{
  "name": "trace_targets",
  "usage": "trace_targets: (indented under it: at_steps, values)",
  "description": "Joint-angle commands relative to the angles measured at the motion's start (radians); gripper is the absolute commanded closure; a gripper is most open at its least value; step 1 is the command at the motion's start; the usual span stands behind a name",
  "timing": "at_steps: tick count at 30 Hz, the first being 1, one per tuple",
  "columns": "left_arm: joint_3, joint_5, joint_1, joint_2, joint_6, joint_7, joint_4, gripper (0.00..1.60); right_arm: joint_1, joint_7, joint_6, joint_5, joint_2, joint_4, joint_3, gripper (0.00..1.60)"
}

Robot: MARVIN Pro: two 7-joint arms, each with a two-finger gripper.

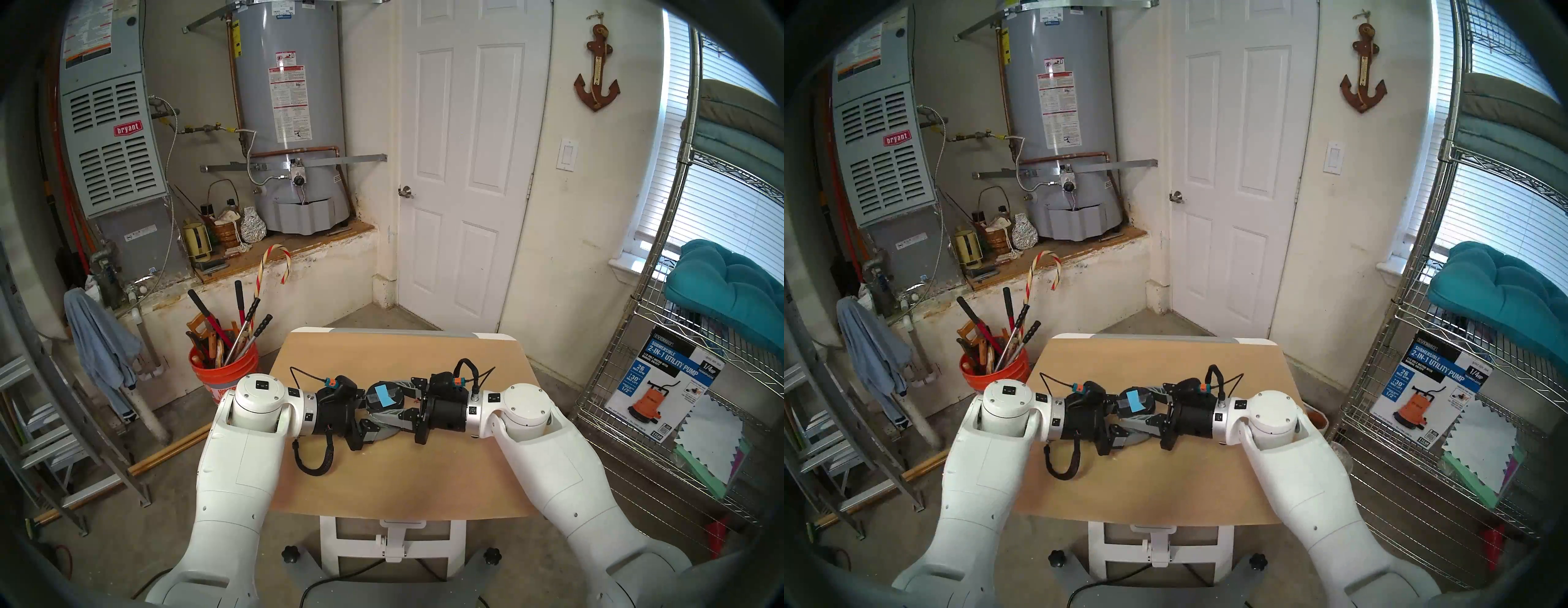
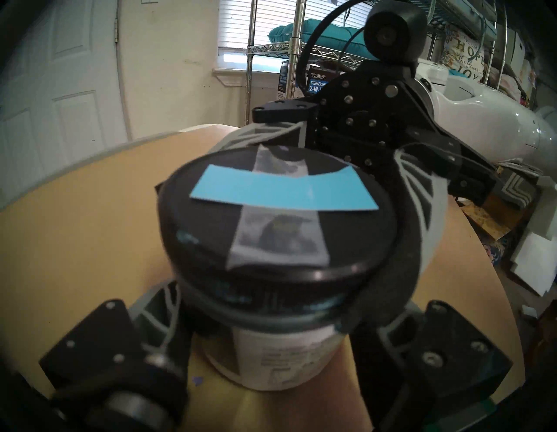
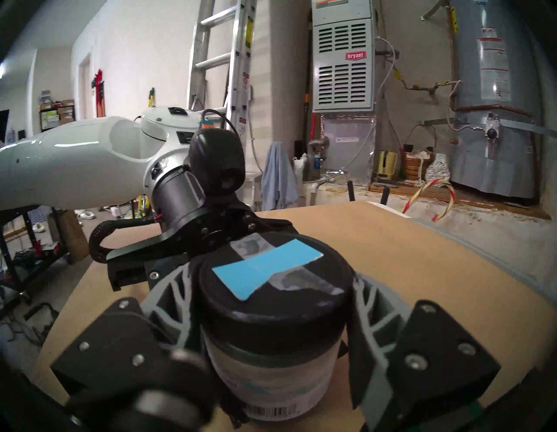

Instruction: Open paint jar

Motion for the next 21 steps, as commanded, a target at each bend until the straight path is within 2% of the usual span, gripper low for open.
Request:
trace_targets:
  at_steps: [1,5,6,7,8,9,11,13,18,19,21]
  values:
    - [0.010,-0.014,0.006,-0.002,-0.023,-0.025,-0.016,1.60,0.117,0.095,-0.031,-0.019,-0.029,0.078,-0.013,1.60]
    - [0.010,-0.013,0.010,-0.002,-0.034,-0.021,-0.016,1.60,0.148,0.133,-0.045,-0.023,-0.036,0.116,-0.018,1.60]
    - [0.011,-0.014,0.010,-0.002,-0.036,-0.021,-0.015,1.60,0.194,0.175,-0.055,-0.009,-0.031,0.167,-0.044,1.60]
    - [0.014,-0.012,0.009,0.001,-0.037,-0.025,-0.015,1.60,0.166,0.176,-0.052,-0.028,-0.038,0.135,-0.023,1.60]
    - [0.014,-0.012,0.010,0.001,-0.039,-0.025,-0.015,1.60,0.196,0.204,-0.057,-0.019,-0.034,0.167,-0.042,1.60]
    - [0.014,-0.012,0.010,0.001,-0.039,-0.025,-0.015,1.60,0.185,0.213,-0.058,-0.017,-0.030,0.150,-0.042,1.60]
    - [0.016,-0.009,0.009,0.004,-0.041,-0.026,-0.017,1.60,0.217,0.252,-0.061,-0.014,-0.028,0.181,-0.058,1.60]
    - [0.019,-0.007,0.008,0.007,-0.042,-0.030,-0.017,1.60,0.277,0.324,-0.079,0.001,-0.030,0.255,-0.091,1.60]
    - [0.020,-0.006,0.006,0.009,-0.040,-0.033,-0.020,1.60,0.273,0.327,-0.078,-0.003,-0.038,0.260,-0.085,1.60]
    - [0.020,-0.006,0.005,0.009,-0.039,-0.035,-0.020,1.60,0.306,0.344,-0.087,0.008,-0.035,0.298,-0.109,1.60]
    - [0.021,-0.005,0.003,0.011,-0.038,-0.036,-0.021,1.60,0.318,0.353,-0.083,0.012,-0.038,0.315,-0.114,1.60]
